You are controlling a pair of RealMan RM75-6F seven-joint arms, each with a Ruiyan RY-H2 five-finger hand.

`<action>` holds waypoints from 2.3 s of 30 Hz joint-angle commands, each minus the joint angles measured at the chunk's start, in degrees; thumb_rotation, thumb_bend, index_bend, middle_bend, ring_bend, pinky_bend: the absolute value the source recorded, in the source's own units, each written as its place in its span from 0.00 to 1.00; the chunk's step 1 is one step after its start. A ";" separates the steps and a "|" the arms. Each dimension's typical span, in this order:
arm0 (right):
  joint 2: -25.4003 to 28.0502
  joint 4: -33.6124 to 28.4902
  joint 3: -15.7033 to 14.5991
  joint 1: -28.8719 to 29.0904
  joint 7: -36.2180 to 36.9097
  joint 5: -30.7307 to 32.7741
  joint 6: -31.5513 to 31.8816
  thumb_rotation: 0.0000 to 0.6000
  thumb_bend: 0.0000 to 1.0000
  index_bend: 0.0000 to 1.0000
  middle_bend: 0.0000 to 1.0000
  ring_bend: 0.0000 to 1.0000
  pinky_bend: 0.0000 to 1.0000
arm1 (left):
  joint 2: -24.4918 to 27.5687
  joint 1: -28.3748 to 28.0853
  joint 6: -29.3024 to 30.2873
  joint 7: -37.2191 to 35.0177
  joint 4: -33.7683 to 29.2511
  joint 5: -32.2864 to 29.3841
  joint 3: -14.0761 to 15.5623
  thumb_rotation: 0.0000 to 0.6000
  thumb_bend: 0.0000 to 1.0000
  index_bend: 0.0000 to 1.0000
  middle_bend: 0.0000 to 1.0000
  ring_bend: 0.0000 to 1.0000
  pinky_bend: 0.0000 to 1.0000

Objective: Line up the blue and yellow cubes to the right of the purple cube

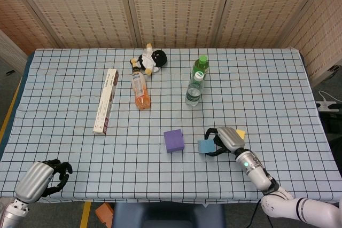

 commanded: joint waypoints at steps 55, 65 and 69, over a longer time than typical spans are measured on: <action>-10.98 12.42 2.64 4.30 6.99 -2.70 -1.02 1.00 0.06 0.69 0.96 0.84 1.00 | 0.06 0.06 0.35 -0.58 0.23 0.04 -0.06 1.00 0.50 0.53 0.67 0.54 0.68; -12.09 14.35 2.57 4.58 8.06 -2.85 -1.42 1.00 0.06 0.62 0.96 0.84 1.00 | 0.08 0.06 0.37 -0.42 0.16 0.16 -0.03 1.00 0.50 0.53 0.67 0.54 0.68; -12.29 14.85 2.50 4.66 9.13 -3.03 -1.77 1.00 0.06 0.55 0.96 0.84 1.00 | 0.09 0.07 0.34 -0.36 0.11 0.16 0.00 1.00 0.50 0.53 0.67 0.54 0.68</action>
